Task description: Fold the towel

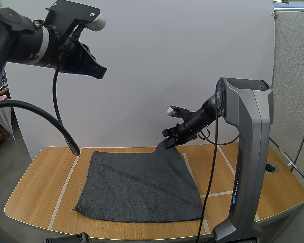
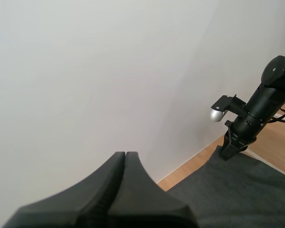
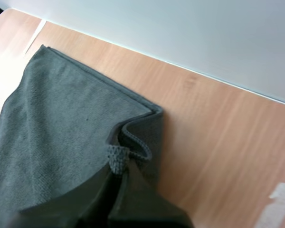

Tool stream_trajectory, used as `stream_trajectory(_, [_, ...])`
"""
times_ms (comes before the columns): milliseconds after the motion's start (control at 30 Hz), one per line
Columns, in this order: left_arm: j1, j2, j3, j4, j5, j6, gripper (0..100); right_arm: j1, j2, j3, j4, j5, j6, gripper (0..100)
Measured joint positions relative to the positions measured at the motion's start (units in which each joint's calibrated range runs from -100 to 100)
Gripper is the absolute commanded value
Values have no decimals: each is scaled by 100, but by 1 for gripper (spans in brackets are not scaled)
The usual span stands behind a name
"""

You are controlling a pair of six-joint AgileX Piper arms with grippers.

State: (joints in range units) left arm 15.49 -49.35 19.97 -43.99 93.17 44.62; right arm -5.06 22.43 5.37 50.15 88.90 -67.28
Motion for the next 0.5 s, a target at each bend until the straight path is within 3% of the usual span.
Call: stream_trajectory(500, [0, 1, 0, 0, 0, -7, 0, 400, -99, 0, 140, 260, -381, 0])
